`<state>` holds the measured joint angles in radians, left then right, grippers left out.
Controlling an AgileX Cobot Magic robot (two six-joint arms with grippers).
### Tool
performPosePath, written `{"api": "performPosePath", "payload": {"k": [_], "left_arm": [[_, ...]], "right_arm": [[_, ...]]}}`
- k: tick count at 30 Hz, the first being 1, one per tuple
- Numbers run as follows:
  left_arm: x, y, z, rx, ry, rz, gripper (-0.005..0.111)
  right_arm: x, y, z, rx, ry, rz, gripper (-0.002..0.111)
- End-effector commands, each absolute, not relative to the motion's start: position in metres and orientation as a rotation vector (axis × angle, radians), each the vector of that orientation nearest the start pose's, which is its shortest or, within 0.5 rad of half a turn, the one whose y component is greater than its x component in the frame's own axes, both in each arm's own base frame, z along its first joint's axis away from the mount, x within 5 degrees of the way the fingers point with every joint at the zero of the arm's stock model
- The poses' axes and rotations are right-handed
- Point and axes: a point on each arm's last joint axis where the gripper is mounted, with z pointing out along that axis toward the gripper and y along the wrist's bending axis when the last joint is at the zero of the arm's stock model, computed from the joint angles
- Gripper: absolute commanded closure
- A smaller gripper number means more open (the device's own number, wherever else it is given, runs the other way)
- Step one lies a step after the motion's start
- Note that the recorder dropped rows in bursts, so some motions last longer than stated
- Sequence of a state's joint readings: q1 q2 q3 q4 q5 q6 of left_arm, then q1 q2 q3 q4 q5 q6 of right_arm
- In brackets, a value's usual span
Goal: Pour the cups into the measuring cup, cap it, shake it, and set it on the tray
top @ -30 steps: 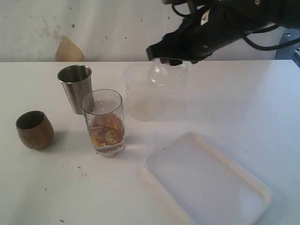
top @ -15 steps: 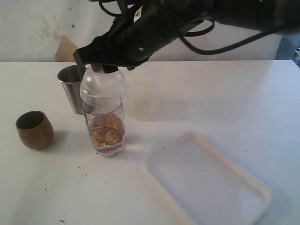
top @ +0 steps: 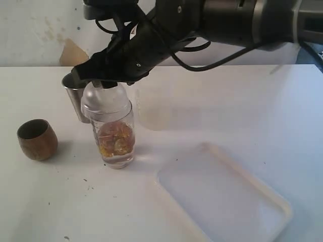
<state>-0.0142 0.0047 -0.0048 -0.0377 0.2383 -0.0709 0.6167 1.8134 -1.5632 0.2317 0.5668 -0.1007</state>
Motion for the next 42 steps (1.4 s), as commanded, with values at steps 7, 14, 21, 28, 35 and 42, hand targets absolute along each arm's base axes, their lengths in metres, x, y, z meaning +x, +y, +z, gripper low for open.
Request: {"api": "performPosePath", "payload": {"k": [7, 14, 21, 28, 35, 42], "left_arm": [[0.055, -0.002, 0.192, -0.079, 1.717, -0.102, 0.106], [0.055, -0.002, 0.192, -0.079, 1.717, -0.102, 0.106], [0.055, -0.002, 0.192, -0.077, 1.717, -0.1, 0.106], [0.055, -0.002, 0.192, -0.077, 1.717, -0.1, 0.106], [0.055, -0.002, 0.192, -0.077, 1.717, -0.1, 0.106], [0.055, -0.002, 0.192, -0.077, 1.717, -0.1, 0.106]], "right_arm": [[0.338, 0.253, 0.317, -0.759, 2.181, 0.45, 0.108], [0.332, 0.249, 0.331, -0.755, 2.156, 0.456, 0.108], [0.335, 0.248, 0.32, -0.809, 2.188, 0.389, 0.108], [0.338, 0.25, 0.318, -0.795, 2.175, 0.398, 0.108], [0.341, 0.252, 0.312, -0.795, 2.183, 0.395, 0.108], [0.344, 0.255, 0.304, -0.794, 2.203, 0.401, 0.108]]}}
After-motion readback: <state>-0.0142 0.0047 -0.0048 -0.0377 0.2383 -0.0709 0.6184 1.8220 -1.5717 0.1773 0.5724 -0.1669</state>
